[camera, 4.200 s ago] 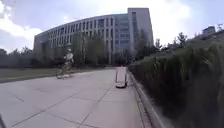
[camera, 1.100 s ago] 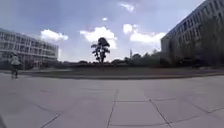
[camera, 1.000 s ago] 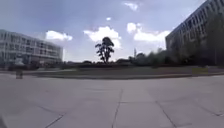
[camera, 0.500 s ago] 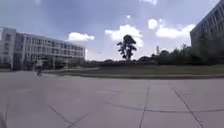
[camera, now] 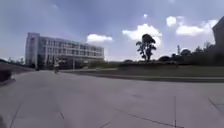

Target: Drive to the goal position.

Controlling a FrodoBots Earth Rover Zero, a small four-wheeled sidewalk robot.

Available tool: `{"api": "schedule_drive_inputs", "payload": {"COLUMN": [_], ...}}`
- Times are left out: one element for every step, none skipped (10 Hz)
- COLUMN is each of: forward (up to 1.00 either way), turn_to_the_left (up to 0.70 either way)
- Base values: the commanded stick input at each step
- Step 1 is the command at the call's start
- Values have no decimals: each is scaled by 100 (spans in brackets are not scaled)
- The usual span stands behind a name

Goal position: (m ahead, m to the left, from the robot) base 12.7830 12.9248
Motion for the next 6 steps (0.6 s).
{"api": "schedule_drive_inputs", "payload": {"forward": [70,70,70,70,70,70], "turn_to_the_left": [0,0,0,0,0,0]}}
